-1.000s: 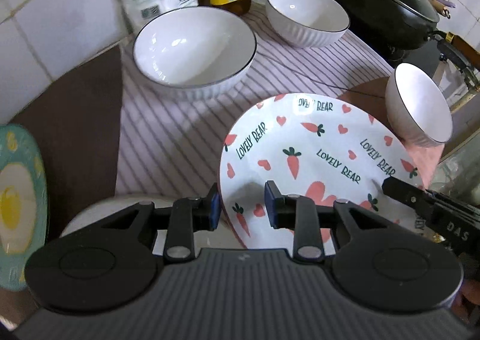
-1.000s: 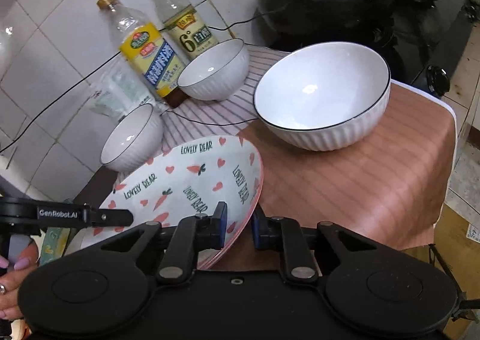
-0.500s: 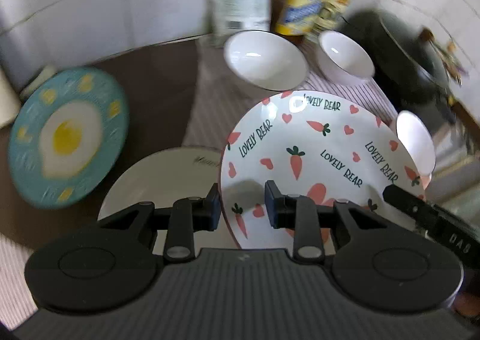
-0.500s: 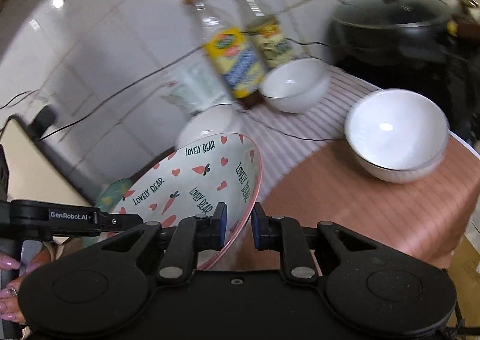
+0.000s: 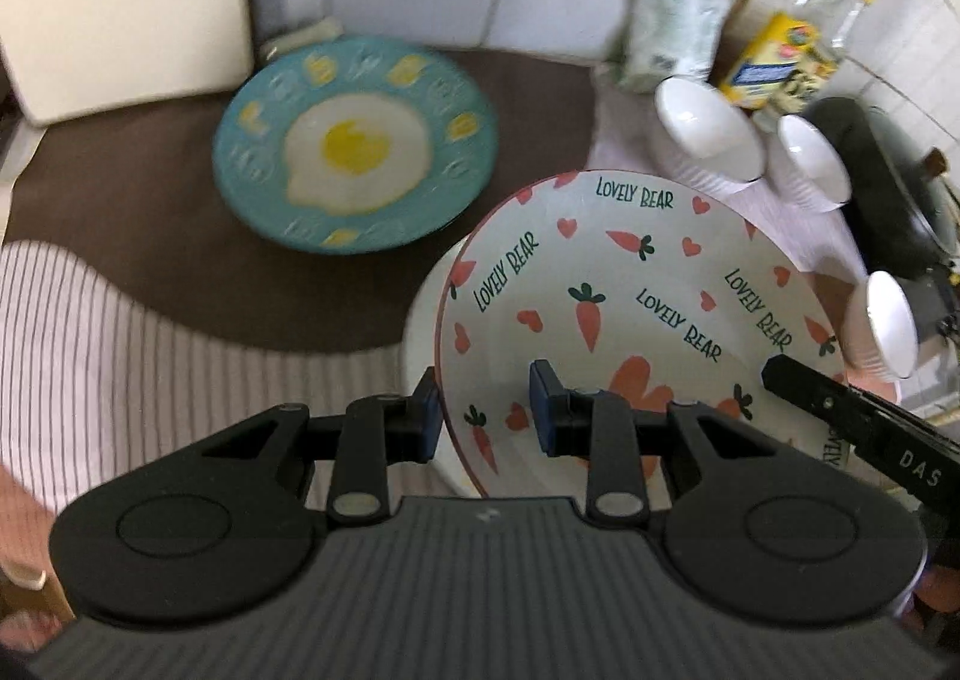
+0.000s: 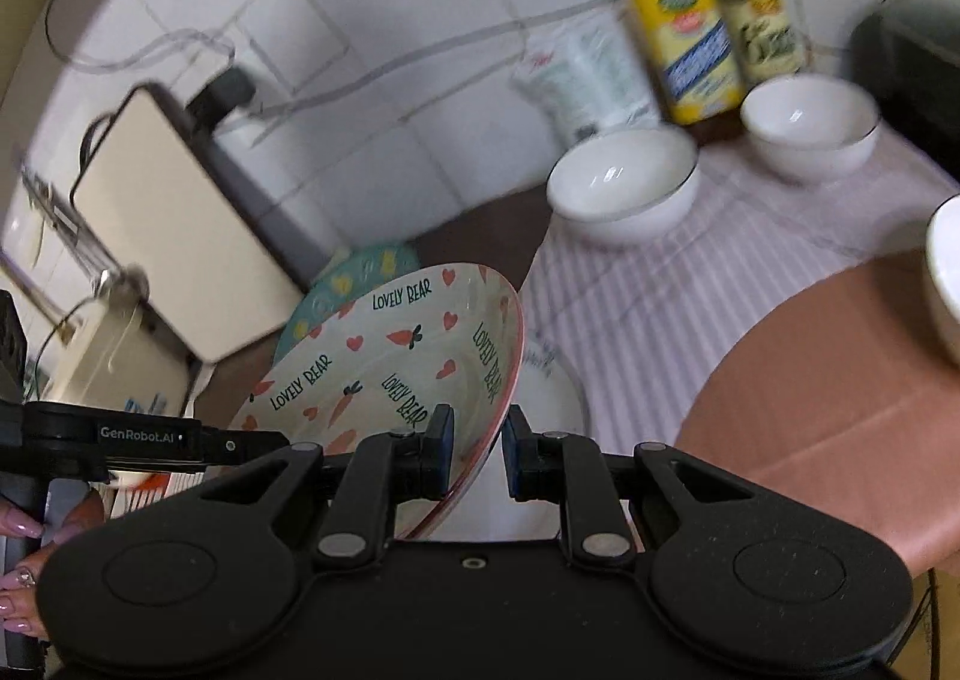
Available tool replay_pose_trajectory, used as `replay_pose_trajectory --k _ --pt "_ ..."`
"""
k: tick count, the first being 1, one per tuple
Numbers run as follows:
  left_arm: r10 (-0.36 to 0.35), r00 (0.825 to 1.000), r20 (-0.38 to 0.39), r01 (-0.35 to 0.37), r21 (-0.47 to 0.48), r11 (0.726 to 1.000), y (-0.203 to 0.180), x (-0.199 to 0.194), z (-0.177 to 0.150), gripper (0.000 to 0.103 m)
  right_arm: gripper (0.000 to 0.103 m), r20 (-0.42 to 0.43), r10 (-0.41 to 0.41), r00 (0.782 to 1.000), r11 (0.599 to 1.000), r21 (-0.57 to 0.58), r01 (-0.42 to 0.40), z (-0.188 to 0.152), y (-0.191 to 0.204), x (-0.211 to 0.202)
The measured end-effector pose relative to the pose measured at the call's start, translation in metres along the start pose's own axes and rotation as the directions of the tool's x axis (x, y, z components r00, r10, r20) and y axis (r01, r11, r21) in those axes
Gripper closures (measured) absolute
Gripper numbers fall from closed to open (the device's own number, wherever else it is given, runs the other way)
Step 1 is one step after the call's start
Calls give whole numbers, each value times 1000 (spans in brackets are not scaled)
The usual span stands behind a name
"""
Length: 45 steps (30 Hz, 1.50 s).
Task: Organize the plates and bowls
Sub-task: 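Set the bunny plate into the white plate with the right gripper while left holds it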
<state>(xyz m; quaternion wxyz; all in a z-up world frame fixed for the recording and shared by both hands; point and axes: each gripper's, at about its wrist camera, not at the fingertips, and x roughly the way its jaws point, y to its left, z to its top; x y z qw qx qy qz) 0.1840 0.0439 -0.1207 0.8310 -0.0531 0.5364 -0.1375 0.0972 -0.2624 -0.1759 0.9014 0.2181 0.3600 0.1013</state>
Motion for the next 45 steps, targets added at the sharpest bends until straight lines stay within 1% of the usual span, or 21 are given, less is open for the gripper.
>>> replay_pose_trajectory --k 4,9,16,18,21,26,29,33,37,39,43,45 --pt "15 1000 -23 -16 -41 999 13 6 -11 75 82 -51 11 999 1000 -13 -11 -8 1 11" --pt "21 999 -49 -24 -59 998 19 20 -18 75 82 -95 0 995 1000 -14 -1 -17 -3 21" --pt "21 997 -69 -26 -69 997 20 37 -22 75 82 -123 -23 992 1000 -14 21 -22 -7 31" --pt "17 996 -85 -23 -73 997 21 42 -22 75 82 -139 -34 990 999 -14 33 -22 -7 34" --pt "10 996 -93 -20 -104 994 24 46 -23 75 82 -150 -42 988 999 -19 40 -19 -8 35" --pt "24 996 -91 -32 -89 996 20 47 -21 75 82 -168 -73 983 997 -40 67 -18 -5 40" --pt "21 996 -92 -30 -97 995 21 48 -20 75 82 -180 -86 980 996 -36 81 -16 -4 41" --pt "14 994 -109 -27 -115 993 23 52 -23 75 80 -209 -141 968 990 -53 133 -15 0 47" --pt "17 994 -107 -30 -119 992 21 53 -25 75 78 -212 -169 962 984 -83 155 -13 4 49" --pt "26 994 -106 -37 -100 994 19 53 -26 75 75 -204 -189 960 978 -127 166 -12 9 50" --pt "47 994 -100 -56 -83 995 14 57 -25 75 71 -158 -234 959 952 -237 193 -12 18 55" --pt "48 994 -98 -56 -80 995 13 58 -25 75 71 -144 -235 961 948 -254 193 -11 17 56"
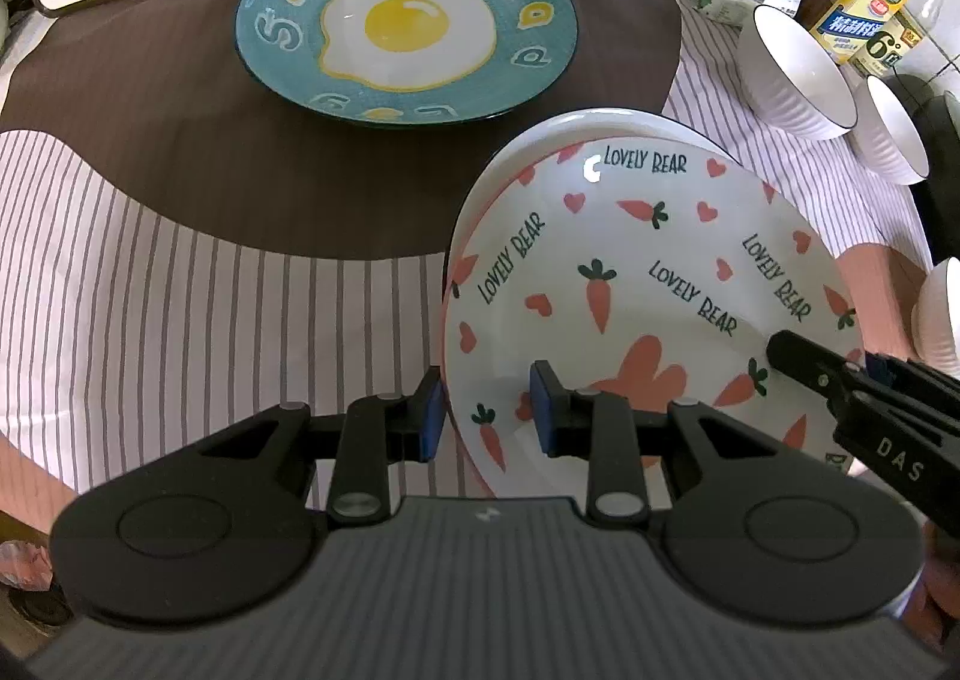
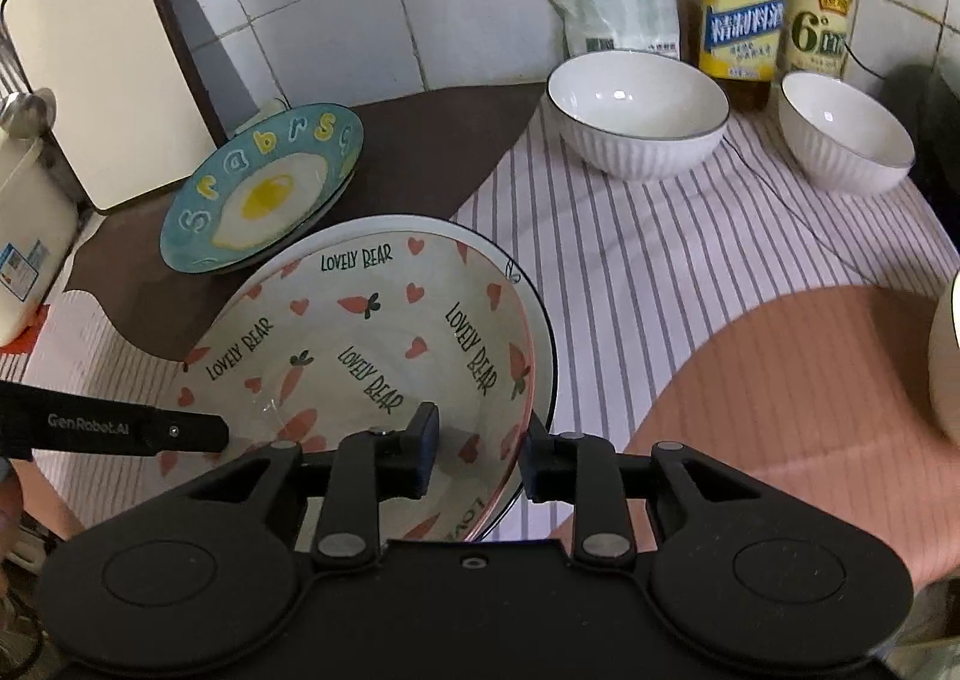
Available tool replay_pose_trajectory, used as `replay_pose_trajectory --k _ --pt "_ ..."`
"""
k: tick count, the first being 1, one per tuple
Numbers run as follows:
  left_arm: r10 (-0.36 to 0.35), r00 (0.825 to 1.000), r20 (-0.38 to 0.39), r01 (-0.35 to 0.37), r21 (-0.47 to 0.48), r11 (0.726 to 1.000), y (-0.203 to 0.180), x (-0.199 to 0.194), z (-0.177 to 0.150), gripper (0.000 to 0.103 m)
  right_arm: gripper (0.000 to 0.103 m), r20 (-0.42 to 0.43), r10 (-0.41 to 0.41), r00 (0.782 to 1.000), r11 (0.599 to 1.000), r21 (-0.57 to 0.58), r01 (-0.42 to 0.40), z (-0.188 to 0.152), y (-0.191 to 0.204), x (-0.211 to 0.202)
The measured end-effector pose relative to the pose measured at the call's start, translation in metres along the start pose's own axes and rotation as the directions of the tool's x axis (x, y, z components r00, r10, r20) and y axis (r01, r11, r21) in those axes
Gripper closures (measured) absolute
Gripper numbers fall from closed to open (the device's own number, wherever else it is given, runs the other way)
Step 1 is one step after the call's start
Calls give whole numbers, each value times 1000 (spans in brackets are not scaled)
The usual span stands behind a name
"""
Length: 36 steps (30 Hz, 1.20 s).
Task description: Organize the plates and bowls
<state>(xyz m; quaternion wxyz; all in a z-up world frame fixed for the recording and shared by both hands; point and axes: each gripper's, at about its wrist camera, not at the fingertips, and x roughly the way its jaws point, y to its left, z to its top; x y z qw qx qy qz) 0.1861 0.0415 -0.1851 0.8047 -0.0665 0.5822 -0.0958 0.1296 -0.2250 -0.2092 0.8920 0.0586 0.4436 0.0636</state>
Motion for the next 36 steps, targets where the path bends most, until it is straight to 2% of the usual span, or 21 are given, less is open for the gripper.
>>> replay_pose_trajectory --k 6,12,18,23,28,36 --pt "5 1000 -11 -5 -24 1000 1 2 4 76 67 -14 -10 1000 1000 -8 10 4 2 1" --pt "21 1000 -2 -21 5 1000 -5 3 3 76 66 0 -156 988 981 -119 155 -7 25 3" --pt "36 999 -3 -36 23 999 -9 4 3 76 68 29 -155 988 979 -130 157 -15 21 3" --pt "1 999 -36 -1 -13 1000 -2 6 8 77 69 36 -161 986 975 -151 165 -19 24 7" --pt "10 999 -38 -10 -1 1000 -4 1 10 77 69 59 -134 989 982 -128 140 -16 19 -2" --pt "12 998 65 -14 24 1000 4 -37 20 77 69 170 -51 984 994 -88 67 -6 11 -32"
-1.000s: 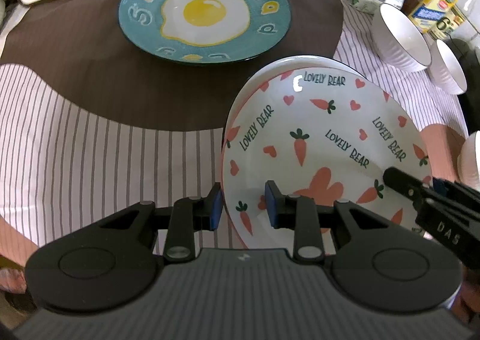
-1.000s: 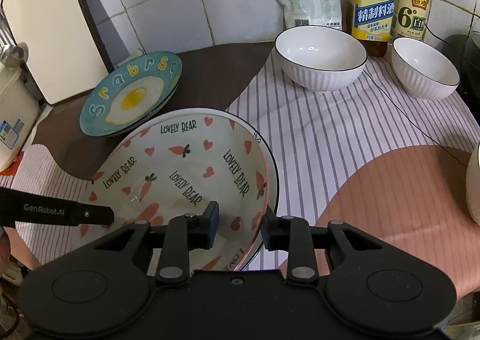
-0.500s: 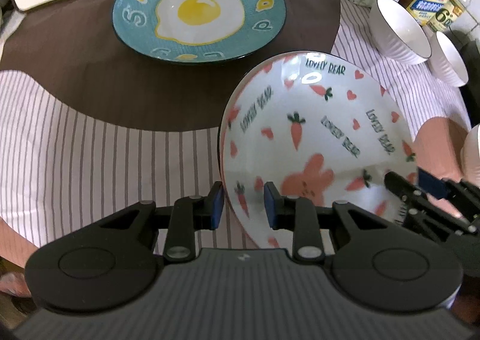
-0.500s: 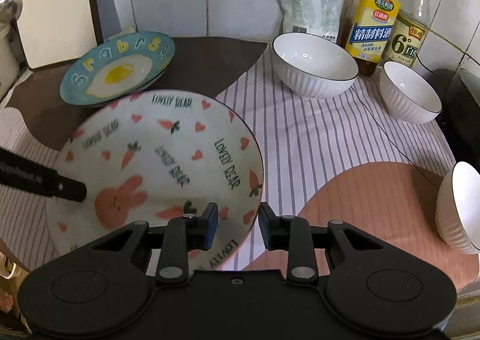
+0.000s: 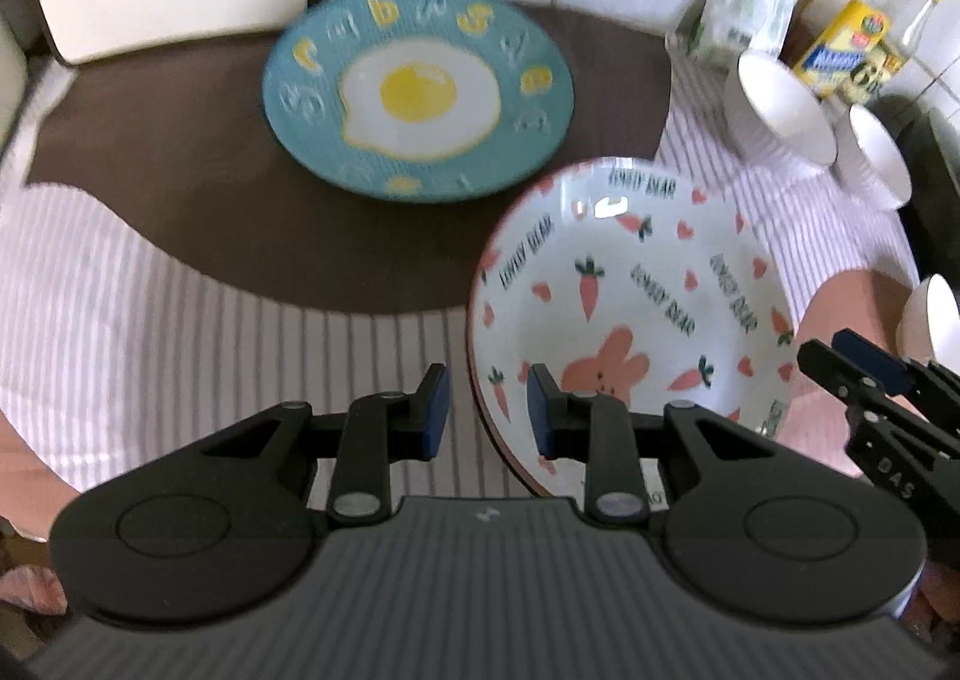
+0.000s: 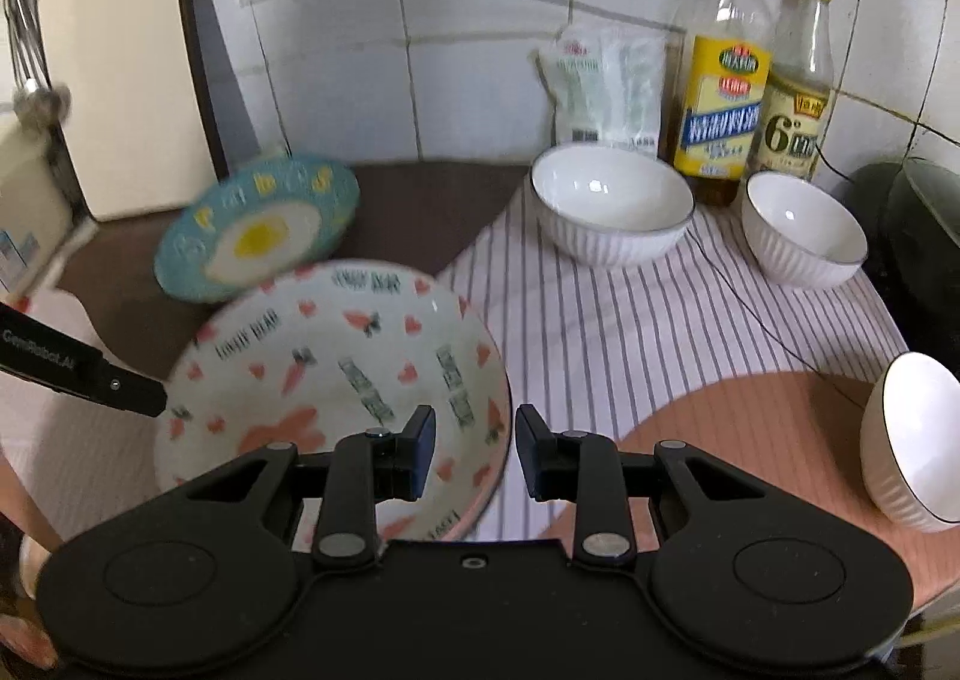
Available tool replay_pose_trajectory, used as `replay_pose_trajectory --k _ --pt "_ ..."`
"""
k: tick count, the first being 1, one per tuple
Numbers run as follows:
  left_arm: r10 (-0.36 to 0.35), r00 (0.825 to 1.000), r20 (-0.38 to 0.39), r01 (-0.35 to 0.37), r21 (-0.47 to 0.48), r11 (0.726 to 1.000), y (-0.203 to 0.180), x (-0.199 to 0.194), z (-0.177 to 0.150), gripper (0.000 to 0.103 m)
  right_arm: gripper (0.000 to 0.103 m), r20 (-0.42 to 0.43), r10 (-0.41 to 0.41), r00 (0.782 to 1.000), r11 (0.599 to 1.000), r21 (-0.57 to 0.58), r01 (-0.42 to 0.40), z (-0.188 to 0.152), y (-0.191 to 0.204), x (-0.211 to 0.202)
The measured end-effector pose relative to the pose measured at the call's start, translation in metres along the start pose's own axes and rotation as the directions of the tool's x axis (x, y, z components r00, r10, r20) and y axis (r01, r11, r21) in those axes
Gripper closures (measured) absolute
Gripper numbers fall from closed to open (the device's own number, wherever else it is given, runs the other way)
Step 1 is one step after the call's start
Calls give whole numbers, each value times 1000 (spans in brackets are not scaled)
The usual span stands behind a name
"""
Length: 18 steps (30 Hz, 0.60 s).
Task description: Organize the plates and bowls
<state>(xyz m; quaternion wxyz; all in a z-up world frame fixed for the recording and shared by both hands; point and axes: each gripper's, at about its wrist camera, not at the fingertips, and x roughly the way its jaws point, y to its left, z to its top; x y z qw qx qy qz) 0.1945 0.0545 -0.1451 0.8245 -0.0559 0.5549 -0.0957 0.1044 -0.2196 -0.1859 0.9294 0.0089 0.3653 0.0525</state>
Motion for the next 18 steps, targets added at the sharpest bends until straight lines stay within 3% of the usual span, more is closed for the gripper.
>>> replay_pose_trajectory --k 4,10,15,18 --pt "1 997 81 0 -7 1000 5 -26 6 76 67 57 81 995 995 49 -84 10 -2 -15" --pt "16 977 212 -27 47 999 13 -60 10 72 60 115 177 978 982 48 -183 23 8 -22" --pt "-17 957 289 15 11 1000 34 -78 23 48 56 131 259 957 962 52 -267 37 22 -19" --pt "2 951 309 -5 7 1000 50 -75 33 47 56 128 277 952 958 36 -284 46 35 -12"
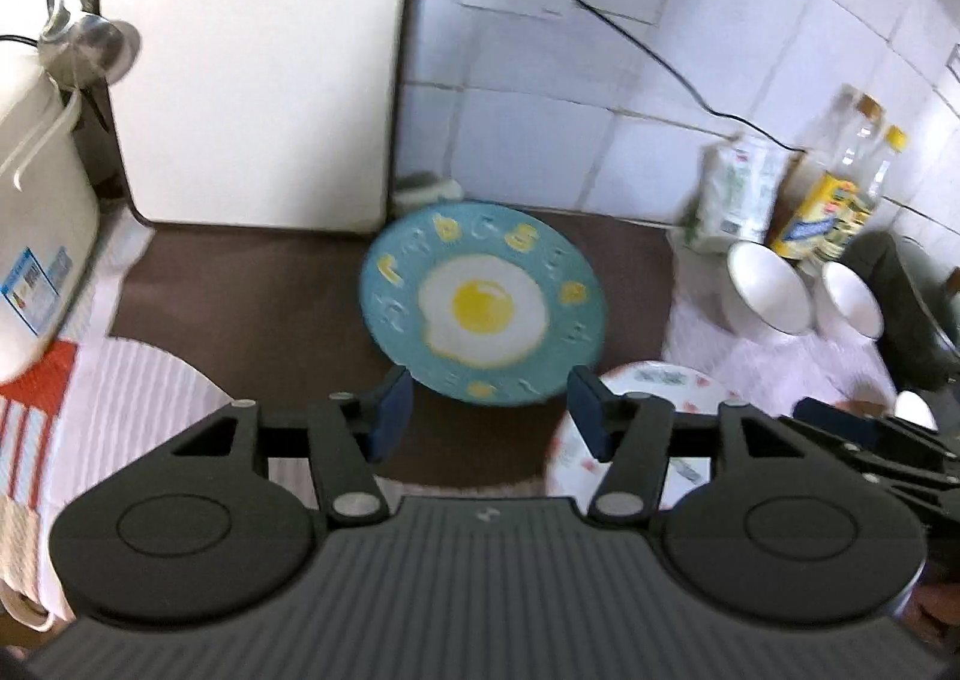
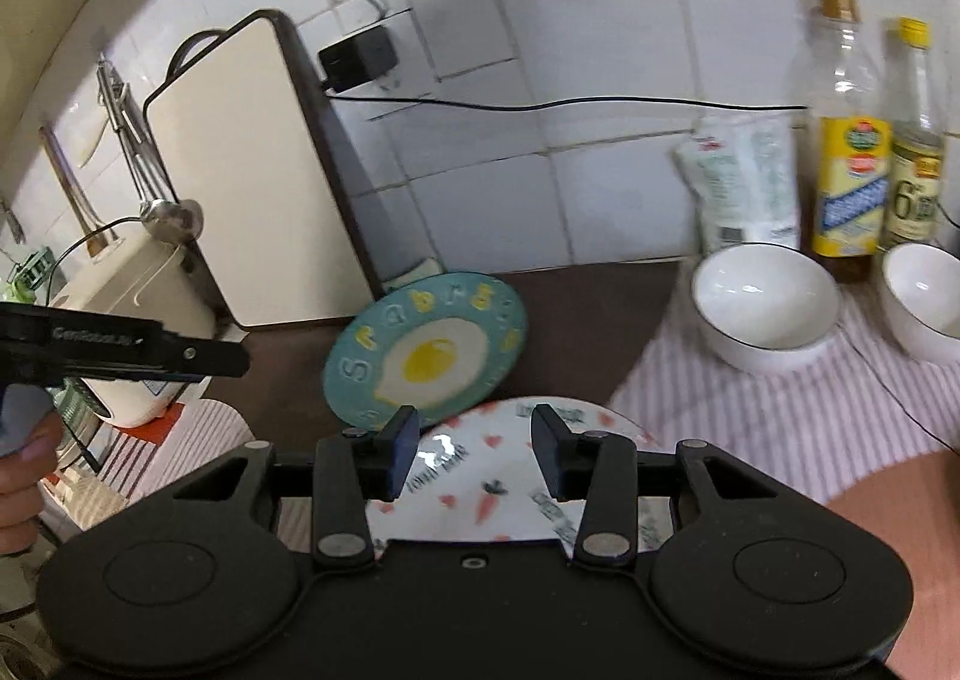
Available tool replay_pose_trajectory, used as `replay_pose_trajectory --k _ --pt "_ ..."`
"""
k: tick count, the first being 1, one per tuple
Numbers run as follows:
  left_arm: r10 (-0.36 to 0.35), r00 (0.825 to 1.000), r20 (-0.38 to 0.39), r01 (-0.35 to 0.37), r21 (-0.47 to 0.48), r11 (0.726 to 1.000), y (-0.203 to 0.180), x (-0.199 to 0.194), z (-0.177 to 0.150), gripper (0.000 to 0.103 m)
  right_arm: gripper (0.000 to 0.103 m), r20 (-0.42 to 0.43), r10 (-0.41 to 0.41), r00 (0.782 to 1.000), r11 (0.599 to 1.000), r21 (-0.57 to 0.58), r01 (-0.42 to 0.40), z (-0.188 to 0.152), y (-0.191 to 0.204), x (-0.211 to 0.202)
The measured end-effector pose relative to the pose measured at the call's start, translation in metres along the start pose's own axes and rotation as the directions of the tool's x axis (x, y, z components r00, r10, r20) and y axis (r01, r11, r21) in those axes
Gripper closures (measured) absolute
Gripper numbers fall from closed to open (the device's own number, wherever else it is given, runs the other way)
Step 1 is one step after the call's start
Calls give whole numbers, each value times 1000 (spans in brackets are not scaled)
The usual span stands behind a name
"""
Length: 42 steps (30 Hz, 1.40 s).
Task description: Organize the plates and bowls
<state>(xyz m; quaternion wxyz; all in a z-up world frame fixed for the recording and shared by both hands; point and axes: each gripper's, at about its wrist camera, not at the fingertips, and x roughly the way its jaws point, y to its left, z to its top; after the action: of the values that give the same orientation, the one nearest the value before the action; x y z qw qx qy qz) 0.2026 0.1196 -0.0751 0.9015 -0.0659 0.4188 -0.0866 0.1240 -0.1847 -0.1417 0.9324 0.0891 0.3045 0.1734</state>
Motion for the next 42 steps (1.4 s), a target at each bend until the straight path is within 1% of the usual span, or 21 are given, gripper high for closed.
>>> replay_pose_trajectory --k 4,8,13,15,18,21,23,25,29,31,32,33,34,36,38,40,42 --pt "6 1000 -2 -6 -5 1000 24 10 12 46 56 1 -3 1000 1000 -5 3 11 14 24" --pt "-17 1000 17 16 18 1000 42 19 22 41 56 48 -4 999 996 86 0 17 13 56" --pt "-19 1000 15 17 92 996 54 49 36 40 56 19 -101 995 989 107 98 26 15 104" --pt "-21 1000 6 20 104 994 58 63 39 40 56 -7 -135 991 981 141 134 28 10 123" --pt "-23 999 -36 27 100 995 65 92 41 40 56 -41 -169 985 966 192 173 29 0 144" --pt "-22 995 -93 30 85 996 73 120 40 41 56 -57 -158 986 957 236 167 31 -8 158" --pt "-14 993 -113 24 86 996 76 134 39 42 56 -83 -170 982 955 233 185 32 -11 170" --pt "-22 991 -134 33 78 996 78 146 40 42 56 -99 -182 978 953 227 200 33 -13 180" --pt "-34 985 -167 45 64 997 81 165 44 43 56 -126 -179 976 952 226 204 34 -16 193" --pt "-45 983 -181 56 55 997 82 173 46 49 56 -136 -167 976 949 246 197 33 -18 197" --pt "-48 982 -183 59 56 997 82 175 47 59 56 -138 -161 977 948 255 192 32 -18 198" --pt "-53 981 -187 65 59 996 82 178 47 65 57 -136 -152 979 947 262 183 32 -18 199" --pt "-57 980 -192 70 60 996 82 180 48 67 59 -136 -144 980 948 266 176 31 -18 200" --pt "-63 977 -205 74 50 996 82 185 48 76 65 -139 -133 981 949 267 166 31 -16 202" --pt "-59 974 -218 70 44 997 83 189 48 80 66 -141 -135 981 949 266 169 32 -16 205" --pt "-69 970 -235 77 25 997 87 194 48 82 70 -139 -132 981 946 277 167 31 -18 205" --pt "-96 963 -253 94 -18 995 91 199 48 83 81 -145 -130 981 940 298 169 29 -22 206"
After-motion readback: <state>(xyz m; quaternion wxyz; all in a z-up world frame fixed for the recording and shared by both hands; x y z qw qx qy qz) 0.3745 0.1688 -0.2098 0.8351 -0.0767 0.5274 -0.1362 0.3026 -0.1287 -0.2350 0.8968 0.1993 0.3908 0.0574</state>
